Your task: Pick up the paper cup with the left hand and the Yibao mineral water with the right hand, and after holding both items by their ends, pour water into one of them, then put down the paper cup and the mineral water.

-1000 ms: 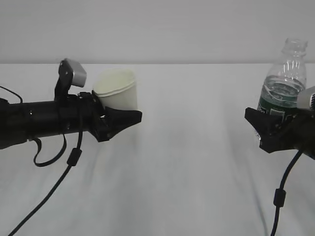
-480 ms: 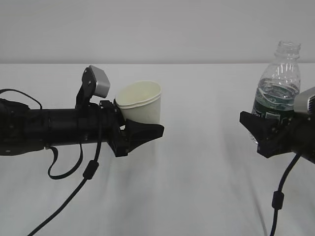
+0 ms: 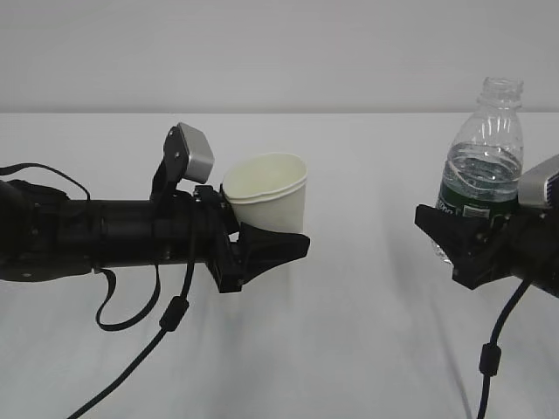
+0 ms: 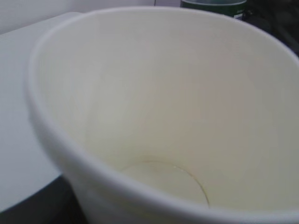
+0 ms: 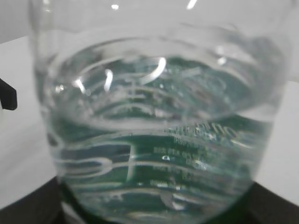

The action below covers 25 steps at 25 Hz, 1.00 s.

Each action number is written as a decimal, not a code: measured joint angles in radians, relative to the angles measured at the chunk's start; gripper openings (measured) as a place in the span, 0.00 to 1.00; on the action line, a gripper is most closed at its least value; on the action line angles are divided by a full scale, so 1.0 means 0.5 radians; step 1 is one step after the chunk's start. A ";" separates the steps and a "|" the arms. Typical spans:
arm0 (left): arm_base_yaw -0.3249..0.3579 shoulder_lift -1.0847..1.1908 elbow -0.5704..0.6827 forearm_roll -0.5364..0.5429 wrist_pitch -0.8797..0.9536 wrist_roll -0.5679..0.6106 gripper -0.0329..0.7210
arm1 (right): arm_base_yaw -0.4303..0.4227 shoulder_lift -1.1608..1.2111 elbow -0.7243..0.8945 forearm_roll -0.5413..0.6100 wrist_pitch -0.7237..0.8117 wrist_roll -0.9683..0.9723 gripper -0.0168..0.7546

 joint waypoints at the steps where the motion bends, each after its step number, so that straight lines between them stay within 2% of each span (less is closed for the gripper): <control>1: -0.009 0.000 0.000 0.000 0.000 -0.004 0.66 | 0.000 0.000 0.000 -0.017 -0.005 0.003 0.62; 8: -0.059 0.000 0.000 0.001 0.000 -0.008 0.66 | 0.000 0.000 0.000 -0.098 -0.021 0.019 0.62; 25: -0.063 0.000 0.000 0.079 -0.065 -0.044 0.66 | 0.000 0.000 -0.106 -0.255 -0.013 0.021 0.62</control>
